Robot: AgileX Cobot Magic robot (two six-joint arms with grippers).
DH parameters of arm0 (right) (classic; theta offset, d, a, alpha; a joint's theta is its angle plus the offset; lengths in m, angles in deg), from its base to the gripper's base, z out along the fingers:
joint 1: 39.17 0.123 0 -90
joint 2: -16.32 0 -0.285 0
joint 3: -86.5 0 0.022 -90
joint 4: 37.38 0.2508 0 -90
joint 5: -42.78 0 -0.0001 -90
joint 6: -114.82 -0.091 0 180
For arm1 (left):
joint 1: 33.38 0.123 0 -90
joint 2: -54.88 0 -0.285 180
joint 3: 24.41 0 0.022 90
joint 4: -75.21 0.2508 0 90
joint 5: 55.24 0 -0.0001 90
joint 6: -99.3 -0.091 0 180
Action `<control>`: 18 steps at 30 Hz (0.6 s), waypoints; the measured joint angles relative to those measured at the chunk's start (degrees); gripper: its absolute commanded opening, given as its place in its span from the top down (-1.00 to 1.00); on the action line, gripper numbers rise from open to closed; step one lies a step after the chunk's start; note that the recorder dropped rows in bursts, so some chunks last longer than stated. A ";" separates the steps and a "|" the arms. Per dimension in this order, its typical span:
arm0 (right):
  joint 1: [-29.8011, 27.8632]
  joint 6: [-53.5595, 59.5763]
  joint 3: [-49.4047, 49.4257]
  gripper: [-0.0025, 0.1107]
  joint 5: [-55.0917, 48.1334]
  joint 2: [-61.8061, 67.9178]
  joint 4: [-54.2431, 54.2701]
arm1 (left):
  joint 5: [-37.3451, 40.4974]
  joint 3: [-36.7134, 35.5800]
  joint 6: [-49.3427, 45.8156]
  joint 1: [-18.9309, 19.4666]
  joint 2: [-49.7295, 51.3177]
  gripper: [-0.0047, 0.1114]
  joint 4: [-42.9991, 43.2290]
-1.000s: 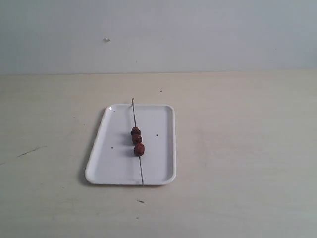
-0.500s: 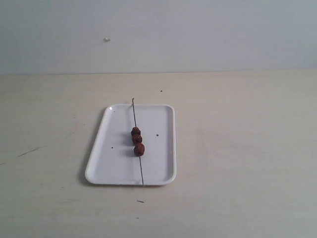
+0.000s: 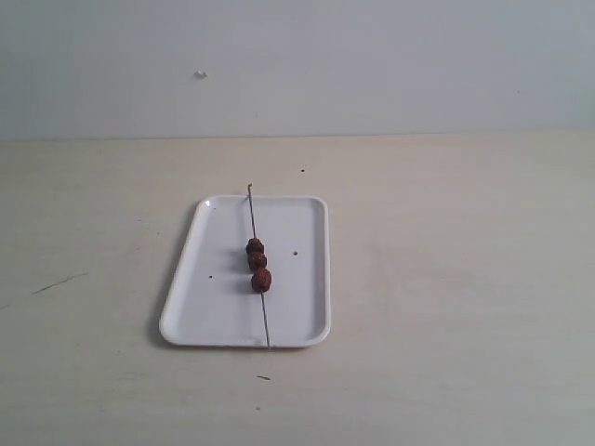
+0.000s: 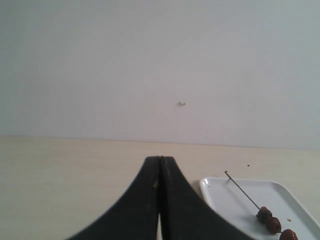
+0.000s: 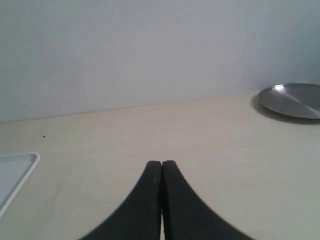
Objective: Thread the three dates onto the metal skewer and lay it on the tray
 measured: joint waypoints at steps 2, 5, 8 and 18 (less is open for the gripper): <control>0.00 -0.10 0.00 0.96 0.00 0.00 0.00 | 0.00 0.00 -0.81 0.00 0.00 0.92 0.00; 0.00 -0.10 0.00 0.96 0.00 0.00 0.00 | -0.47 0.00 -2.69 0.00 0.00 0.92 0.21; 0.00 -0.10 0.00 0.96 -0.11 0.00 0.00 | -0.59 0.00 -3.03 0.00 0.00 0.92 0.36; 0.00 -0.10 0.00 0.96 -0.11 0.00 0.00 | -5.12 -0.04 57.57 0.00 0.00 0.92 48.30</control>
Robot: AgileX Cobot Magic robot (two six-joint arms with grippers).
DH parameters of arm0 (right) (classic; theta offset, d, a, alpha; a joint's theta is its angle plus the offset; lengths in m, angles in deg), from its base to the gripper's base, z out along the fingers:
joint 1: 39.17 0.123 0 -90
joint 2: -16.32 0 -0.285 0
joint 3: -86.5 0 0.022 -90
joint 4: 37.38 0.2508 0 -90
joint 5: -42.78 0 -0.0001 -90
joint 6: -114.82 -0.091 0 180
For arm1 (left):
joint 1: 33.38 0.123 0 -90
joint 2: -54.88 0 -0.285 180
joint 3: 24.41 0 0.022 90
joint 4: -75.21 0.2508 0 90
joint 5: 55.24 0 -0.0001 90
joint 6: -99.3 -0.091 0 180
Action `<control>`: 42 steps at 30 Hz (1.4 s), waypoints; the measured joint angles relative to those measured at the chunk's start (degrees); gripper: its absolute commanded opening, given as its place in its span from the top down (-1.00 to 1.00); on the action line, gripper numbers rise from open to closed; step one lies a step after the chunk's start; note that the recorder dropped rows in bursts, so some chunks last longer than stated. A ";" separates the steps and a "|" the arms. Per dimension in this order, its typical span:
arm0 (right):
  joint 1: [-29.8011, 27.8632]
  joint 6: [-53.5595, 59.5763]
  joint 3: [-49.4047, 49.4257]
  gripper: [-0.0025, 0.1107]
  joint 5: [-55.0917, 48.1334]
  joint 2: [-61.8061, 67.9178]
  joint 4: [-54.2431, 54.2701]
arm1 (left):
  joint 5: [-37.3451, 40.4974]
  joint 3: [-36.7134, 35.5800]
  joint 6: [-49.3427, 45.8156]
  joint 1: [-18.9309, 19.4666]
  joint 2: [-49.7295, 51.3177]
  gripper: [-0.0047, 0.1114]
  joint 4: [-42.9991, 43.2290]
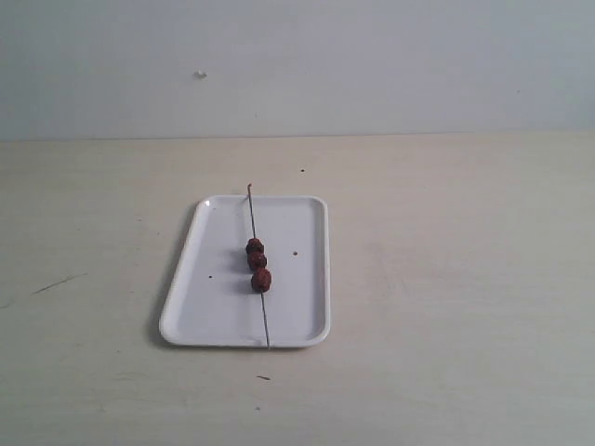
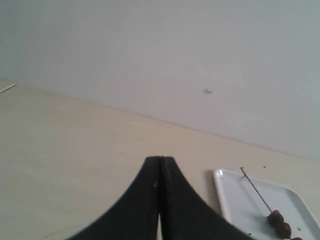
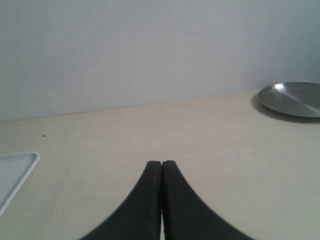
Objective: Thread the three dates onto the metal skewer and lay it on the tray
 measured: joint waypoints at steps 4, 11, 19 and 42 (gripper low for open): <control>0.00 0.00 0.00 0.96 0.00 0.00 0.00 | 0.08 0.00 23.11 0.00 0.00 0.92 27.18; 0.00 -0.04 0.00 0.96 0.00 0.00 0.00 | 5.00 -0.10 33.32 0.00 0.00 0.92 47.36; 0.00 -0.14 0.00 0.96 0.00 0.00 0.00 | 11.24 -0.22 33.75 0.00 0.00 0.92 50.20; 0.00 -0.38 0.00 0.96 0.00 0.00 0.00 | 11.56 -0.22 33.85 0.00 0.00 0.92 50.65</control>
